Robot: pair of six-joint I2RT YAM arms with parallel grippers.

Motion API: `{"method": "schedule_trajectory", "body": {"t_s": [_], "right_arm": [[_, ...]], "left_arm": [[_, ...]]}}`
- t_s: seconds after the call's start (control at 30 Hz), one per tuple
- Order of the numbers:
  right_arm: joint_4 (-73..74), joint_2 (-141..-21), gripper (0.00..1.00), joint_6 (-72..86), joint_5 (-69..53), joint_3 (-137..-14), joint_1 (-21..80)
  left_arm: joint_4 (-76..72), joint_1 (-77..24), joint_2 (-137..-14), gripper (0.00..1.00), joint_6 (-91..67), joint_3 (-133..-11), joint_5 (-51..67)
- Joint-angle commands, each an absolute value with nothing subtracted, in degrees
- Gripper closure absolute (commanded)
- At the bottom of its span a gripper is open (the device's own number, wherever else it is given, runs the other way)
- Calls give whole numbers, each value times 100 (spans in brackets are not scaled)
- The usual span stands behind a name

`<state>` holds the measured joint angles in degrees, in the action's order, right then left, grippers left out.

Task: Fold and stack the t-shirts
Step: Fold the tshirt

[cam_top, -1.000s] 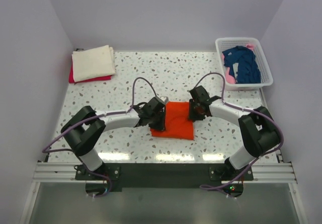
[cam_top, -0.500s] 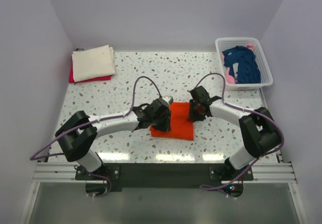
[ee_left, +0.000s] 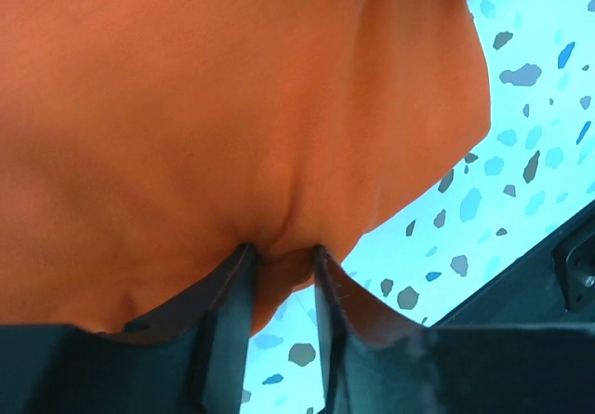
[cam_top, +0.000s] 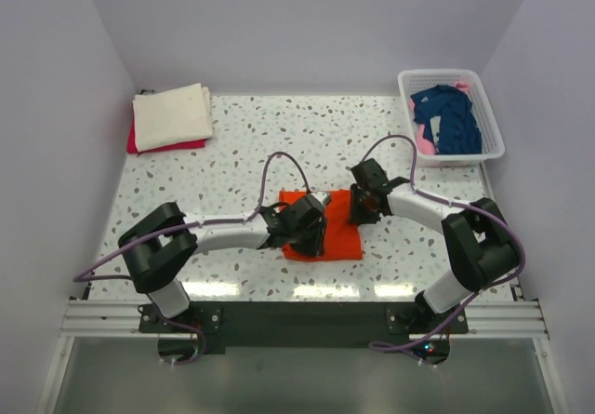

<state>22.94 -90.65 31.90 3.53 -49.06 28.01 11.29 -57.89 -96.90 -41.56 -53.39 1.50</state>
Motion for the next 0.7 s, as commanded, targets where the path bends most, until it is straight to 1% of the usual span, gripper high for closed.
{"method": "schedule_trajectory", "body": {"t_s": [0.0,0.03,0.07,0.1,0.13,0.2,0.23,0.27,0.33,0.5,0.67], "right_arm": [[2593,-8868,68,3085,466,-5089,2804],[2601,-8859,67,3059,466,-5106,2795],[2628,-8859,66,3050,466,-5124,2786],[2645,-8859,66,3041,440,-5159,2795],[2654,-8859,64,3024,431,-5159,2795],[2663,-8824,61,3006,413,-5168,2795],[2654,-8816,60,3006,404,-5168,2795],[2654,-8807,59,2997,387,-5177,2795],[2654,-8815,57,2980,378,-5194,2795],[2646,-8807,49,2927,308,-5247,2795],[2637,-8745,47,2900,255,-5282,2795]], "left_arm": [[1590,-5757,-9222,62,-4175,-5449,-316],[1669,-5722,-9072,59,-4175,-5467,-360],[1740,-5565,-8914,52,-4166,-5467,-386],[1836,-5450,-8581,49,-4175,-5423,-378],[1863,-5310,-8395,44,-4175,-5362,-343],[1855,-4809,-7922,38,-4149,-5081,-177],[1820,-4634,-7815,34,-4122,-4984,-97],[1811,-4301,-7709,32,-4052,-4844,121],[1784,-4035,-7699,27,-3991,-4755,464],[1626,-3297,-7857,20,-3771,-4702,1124],[1363,-2953,-8357,18,-3586,-4746,1844]]}}
